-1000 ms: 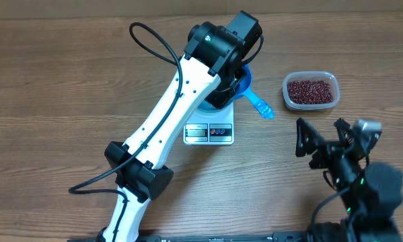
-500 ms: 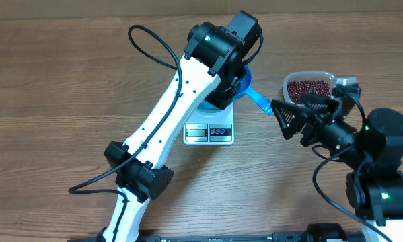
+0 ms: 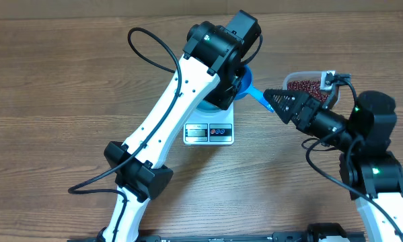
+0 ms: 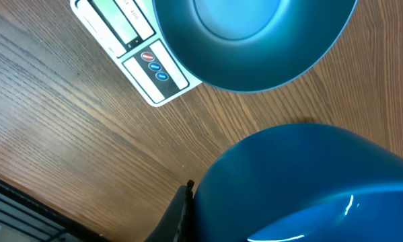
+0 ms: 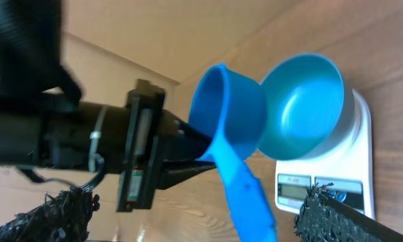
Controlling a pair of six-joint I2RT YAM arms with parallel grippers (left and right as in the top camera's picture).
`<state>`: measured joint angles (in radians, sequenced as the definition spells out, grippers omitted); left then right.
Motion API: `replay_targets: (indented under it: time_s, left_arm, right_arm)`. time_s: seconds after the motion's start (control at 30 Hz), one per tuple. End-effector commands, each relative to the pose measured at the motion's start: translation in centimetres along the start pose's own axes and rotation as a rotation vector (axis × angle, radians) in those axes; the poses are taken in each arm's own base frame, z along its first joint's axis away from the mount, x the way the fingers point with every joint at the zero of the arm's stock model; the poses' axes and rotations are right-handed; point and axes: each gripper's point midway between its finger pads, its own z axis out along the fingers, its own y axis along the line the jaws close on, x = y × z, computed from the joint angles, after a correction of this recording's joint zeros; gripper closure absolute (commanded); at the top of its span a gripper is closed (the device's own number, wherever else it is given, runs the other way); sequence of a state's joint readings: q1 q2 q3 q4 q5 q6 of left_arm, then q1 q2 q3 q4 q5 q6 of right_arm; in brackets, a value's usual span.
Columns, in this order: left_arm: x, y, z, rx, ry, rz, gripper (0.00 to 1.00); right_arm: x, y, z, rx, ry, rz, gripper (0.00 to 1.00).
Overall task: Scoop item into bowl and weigh 150g on scale
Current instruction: 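Reach the right gripper to the scoop handle beside the bowl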
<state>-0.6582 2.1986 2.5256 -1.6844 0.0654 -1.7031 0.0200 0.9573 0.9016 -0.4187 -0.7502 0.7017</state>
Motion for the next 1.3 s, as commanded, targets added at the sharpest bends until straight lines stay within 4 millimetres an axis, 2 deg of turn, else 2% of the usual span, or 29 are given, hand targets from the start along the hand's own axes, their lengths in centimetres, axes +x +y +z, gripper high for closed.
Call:
replay_targets:
  time_s: [0.0, 0.4, 0.7, 0.83, 1.27]
  left_arm:
    - [-0.9, -0.4, -0.5, 0.016, 0.013, -0.039, 0.96]
    - [-1.8, -0.6, -0.7, 0.015, 0.072, -0.052, 0.96]
    - [-0.2, -0.5, -0.9, 0.009, 0.162, -0.048, 0.96]
    - [0.1, -0.4, -0.9, 0.006, 0.177, -0.044, 0.96]
    - [1.9, -0.8, -0.7, 0.027, 0.168, 0.006, 0.96]
  right_arm:
    - [-0.5, 0.2, 0.2, -0.006, 0.002, 0.071, 0.0]
    - [-1.2, 0.4, 0.5, -0.02, -0.014, 0.122, 0.0]
    - [-1.2, 0.1, 0.7, -0.014, -0.01, 0.148, 0.0]
    - [-1.2, -0.2, 0.9, -0.008, -0.004, 0.156, 0.05]
    - [-1.1, -0.7, 1.3, 0.0, 0.009, 0.172, 0.14]
